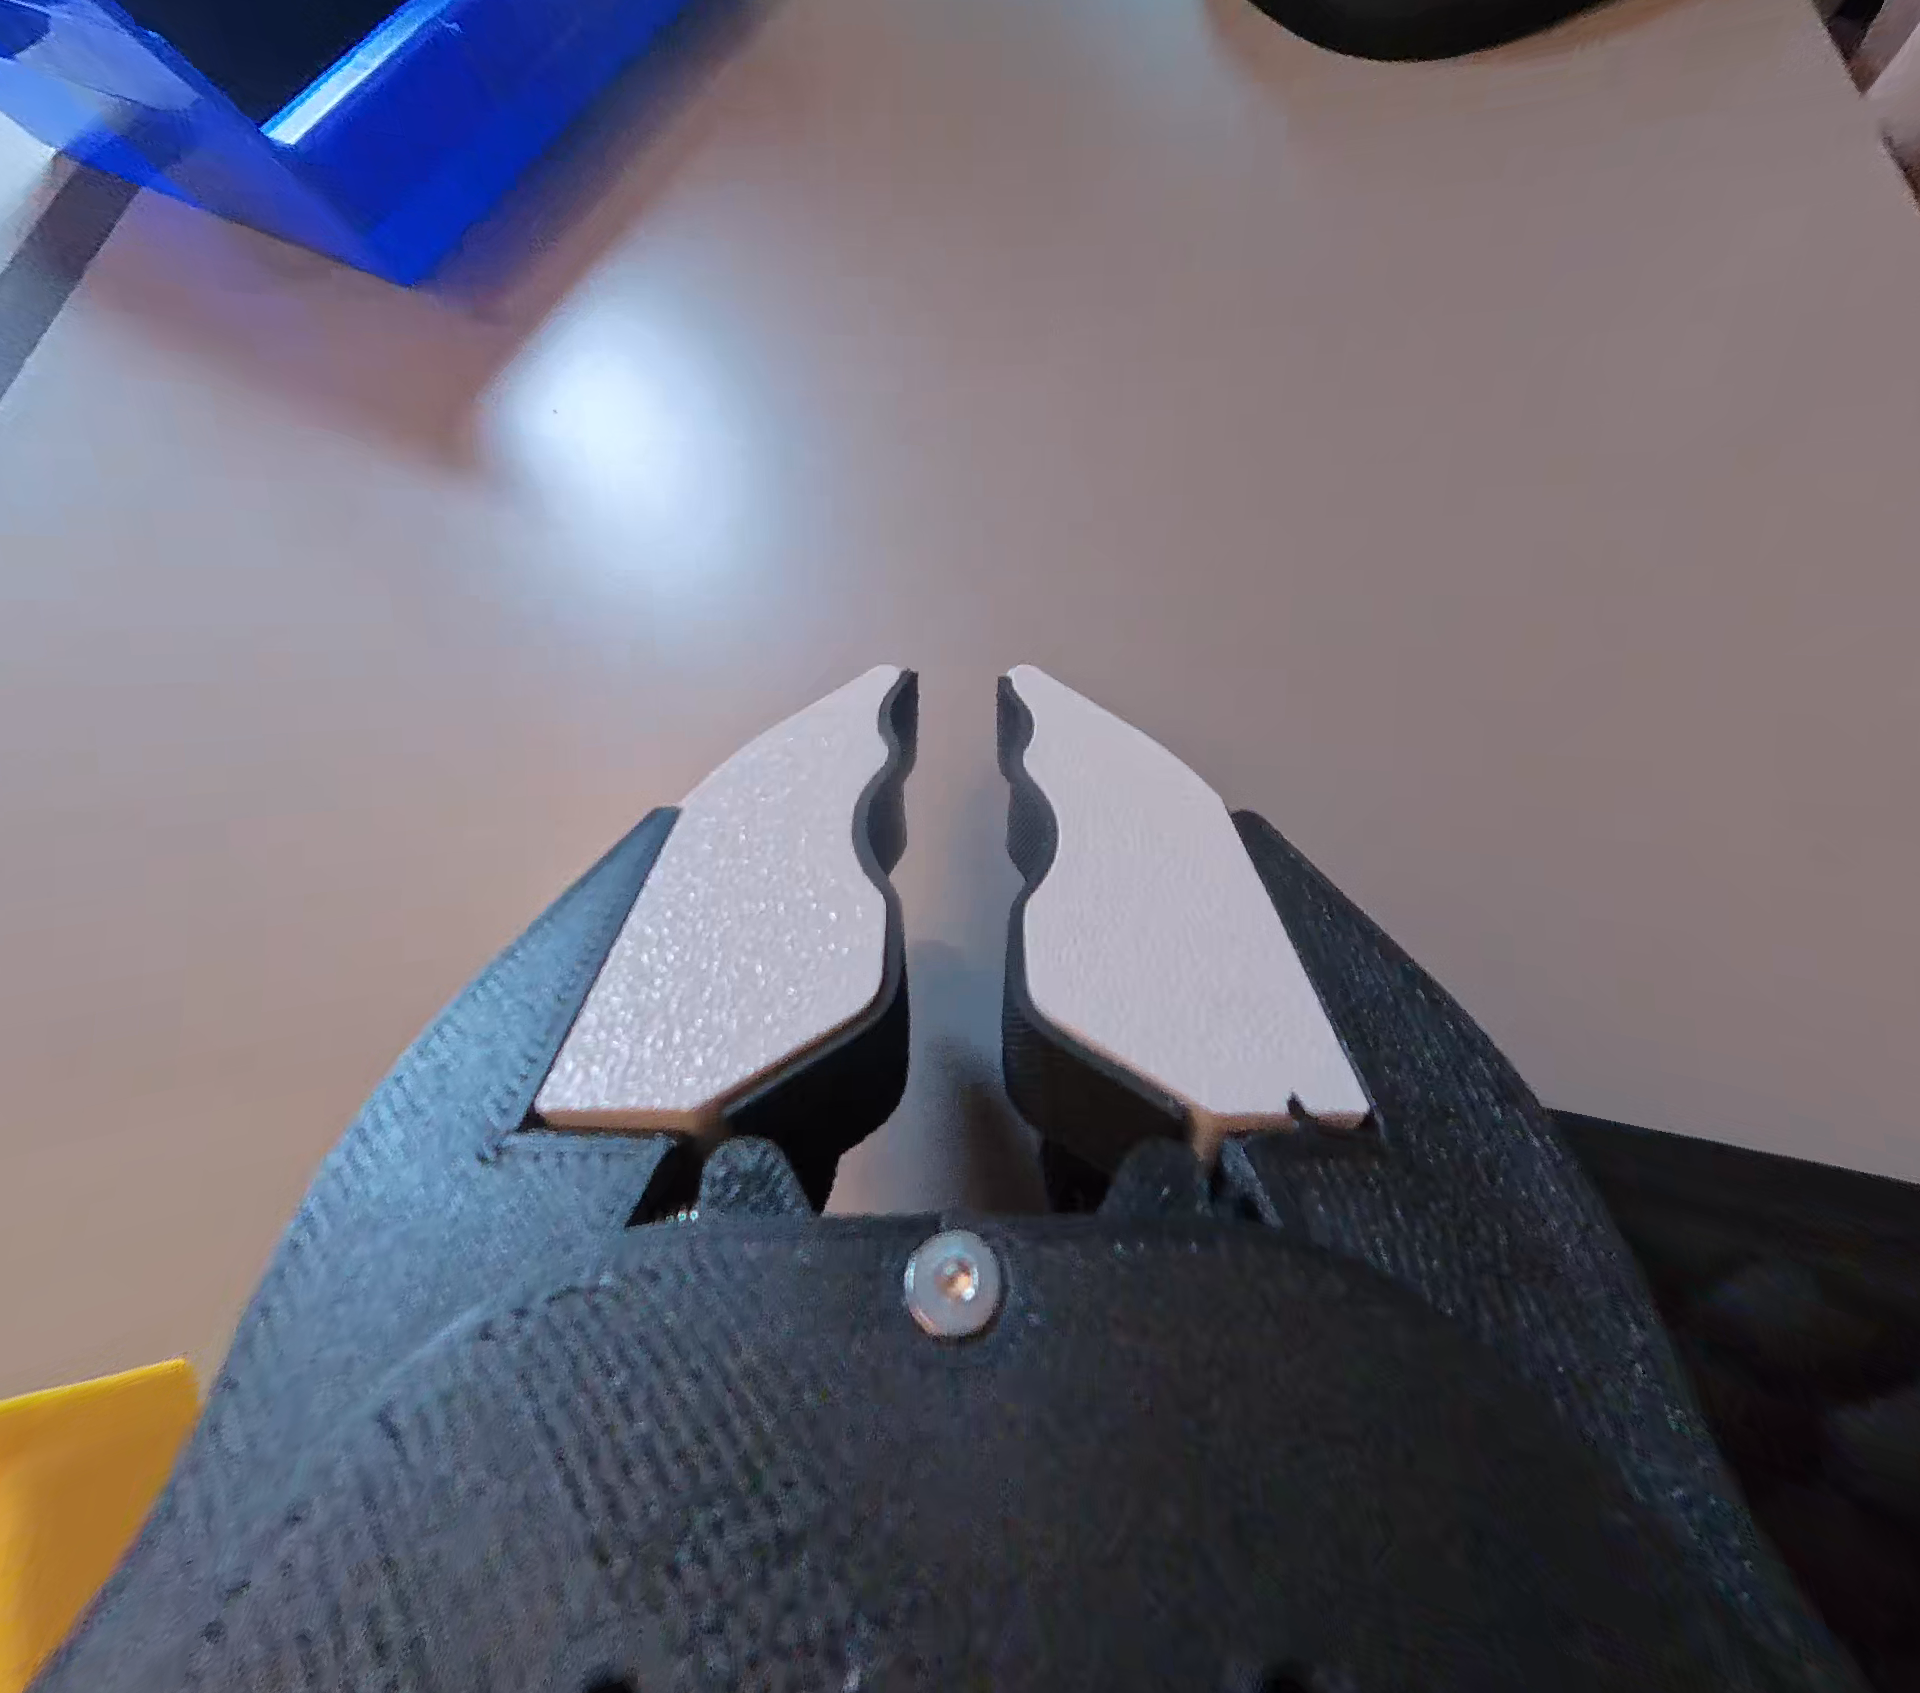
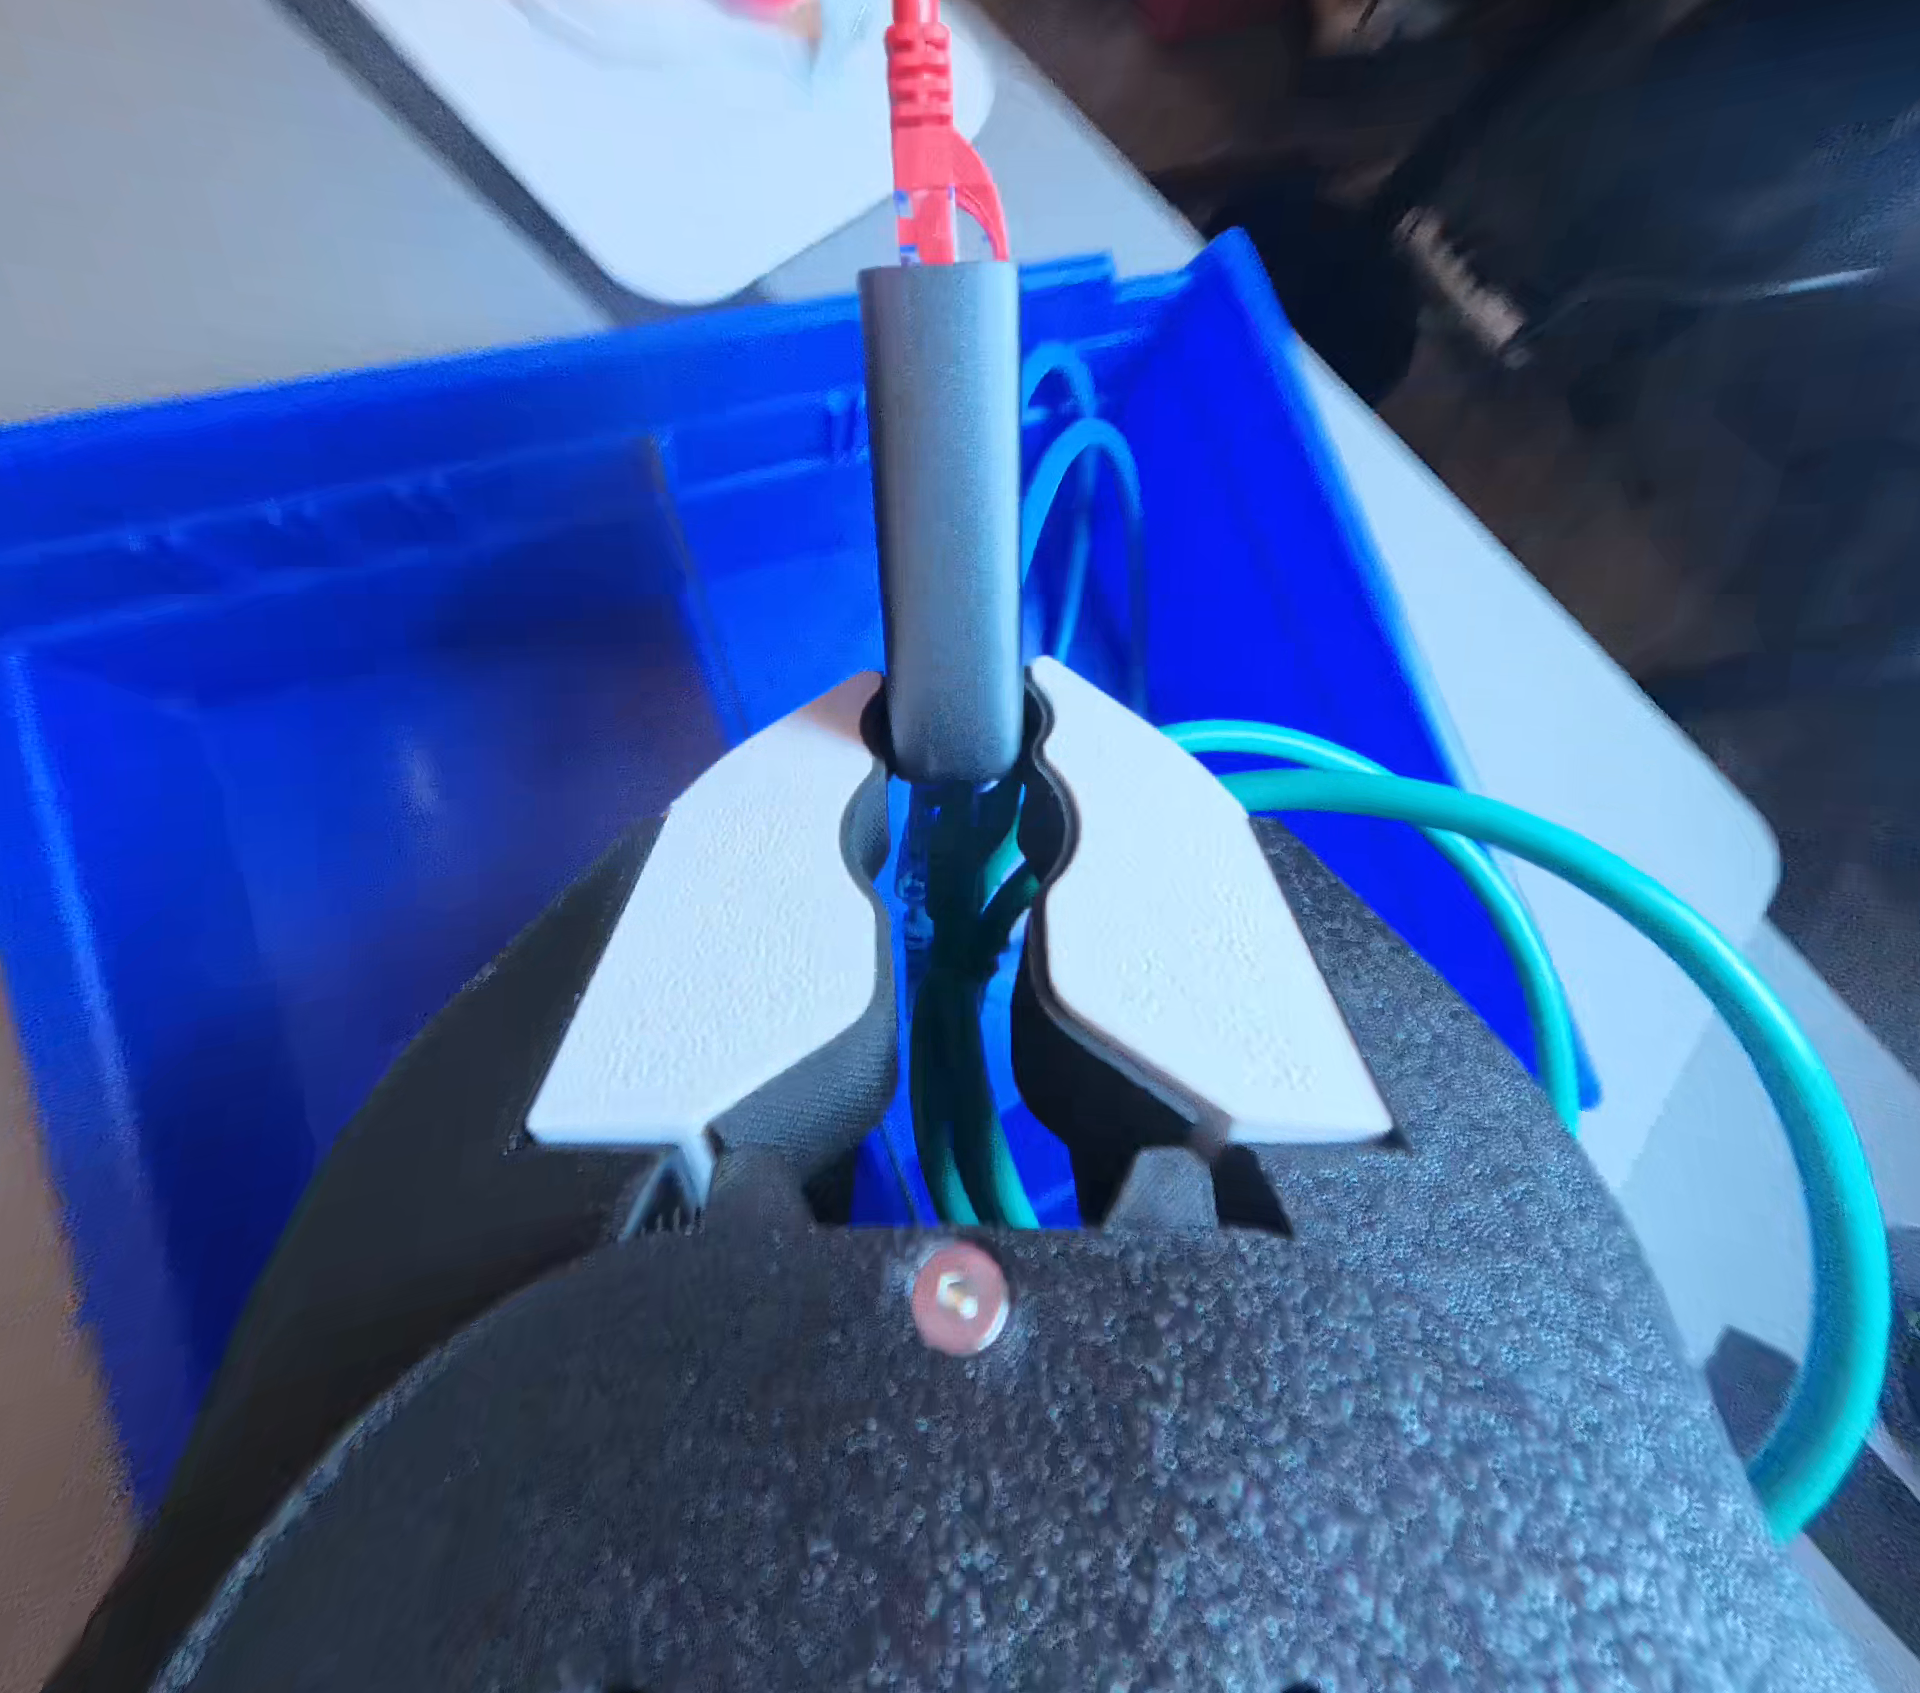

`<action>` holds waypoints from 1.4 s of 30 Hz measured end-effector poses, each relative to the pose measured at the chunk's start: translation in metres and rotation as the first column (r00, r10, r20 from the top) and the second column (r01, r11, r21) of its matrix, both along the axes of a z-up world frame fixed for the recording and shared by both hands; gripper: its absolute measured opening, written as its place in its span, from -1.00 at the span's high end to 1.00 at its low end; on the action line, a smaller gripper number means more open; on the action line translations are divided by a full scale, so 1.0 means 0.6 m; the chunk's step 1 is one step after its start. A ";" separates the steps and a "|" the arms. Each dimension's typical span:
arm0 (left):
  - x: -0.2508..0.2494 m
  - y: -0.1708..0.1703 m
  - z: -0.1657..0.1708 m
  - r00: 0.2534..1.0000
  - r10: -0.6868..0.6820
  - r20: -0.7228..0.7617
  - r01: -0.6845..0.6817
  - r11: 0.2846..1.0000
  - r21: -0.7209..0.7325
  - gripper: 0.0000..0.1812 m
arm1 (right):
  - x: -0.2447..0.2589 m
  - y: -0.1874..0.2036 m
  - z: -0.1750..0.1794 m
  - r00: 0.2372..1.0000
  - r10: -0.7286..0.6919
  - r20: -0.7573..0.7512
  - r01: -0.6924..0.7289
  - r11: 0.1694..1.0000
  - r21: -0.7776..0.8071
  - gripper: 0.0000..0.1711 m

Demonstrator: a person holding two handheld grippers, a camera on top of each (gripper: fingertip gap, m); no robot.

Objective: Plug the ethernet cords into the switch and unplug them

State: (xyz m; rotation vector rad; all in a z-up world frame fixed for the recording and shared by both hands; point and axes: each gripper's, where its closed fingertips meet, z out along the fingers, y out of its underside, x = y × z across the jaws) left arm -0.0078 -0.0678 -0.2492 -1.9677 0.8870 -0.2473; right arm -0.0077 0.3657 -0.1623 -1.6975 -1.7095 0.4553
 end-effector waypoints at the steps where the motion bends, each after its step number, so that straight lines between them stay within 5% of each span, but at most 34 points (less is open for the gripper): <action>1: 0.001 0.000 -0.002 1.000 -0.003 -0.011 0.003 1.000 0.002 0.85 | 0.007 -0.011 -0.010 0.997 0.022 0.078 -0.020 1.000 -0.023 0.75; 4: 0.001 0.000 -0.001 1.000 0.002 -0.024 -0.001 1.000 0.011 0.85 | 0.033 -0.016 -0.062 0.940 0.065 0.335 -0.090 0.994 0.059 0.75; 10: -0.002 0.001 -0.002 0.999 0.014 -0.036 -0.013 1.000 0.017 0.86 | 0.025 -0.022 -0.049 0.935 0.067 0.348 -0.105 0.990 0.092 0.73; 15: -0.003 0.001 0.000 0.999 0.017 -0.036 -0.016 1.000 0.024 0.85 | 0.039 -0.053 -0.001 0.967 0.101 0.233 -0.108 0.994 0.017 0.48; 22: -0.047 0.011 0.060 0.990 0.141 -0.028 -0.137 0.982 0.127 0.64 | 0.087 -0.147 0.071 0.984 0.167 0.060 -0.173 0.980 0.099 0.47; 27: -0.194 -0.006 0.107 0.887 0.435 -0.153 -0.413 0.897 0.157 0.47 | 0.119 -0.254 0.003 0.963 0.182 0.201 -0.205 0.973 0.104 0.49; 31: -0.298 -0.050 0.069 0.738 0.562 -0.373 -0.599 0.801 0.021 0.35 | 0.106 -0.287 -0.078 0.916 0.157 0.369 -0.231 0.959 0.165 0.46; 34: -0.336 -0.087 0.014 0.667 0.524 -0.529 -0.666 0.738 -0.108 0.29 | 0.083 -0.273 -0.136 0.880 0.137 0.454 -0.246 0.950 0.191 0.43; 36: -0.346 -0.100 -0.016 0.660 0.483 -0.576 -0.675 0.717 -0.172 0.35 | 0.070 -0.268 -0.165 0.862 0.161 0.481 -0.290 0.935 0.206 0.61; 38: -0.338 -0.103 -0.029 0.688 0.441 -0.576 -0.643 0.738 -0.203 0.67 | 0.065 -0.269 -0.168 0.852 0.173 0.494 -0.341 0.899 0.274 0.66; 42: -0.323 -0.101 -0.028 0.692 0.396 -0.604 -0.587 0.795 -0.151 0.68 | 0.102 -0.317 -0.167 0.830 0.239 0.503 -0.431 0.848 0.308 0.65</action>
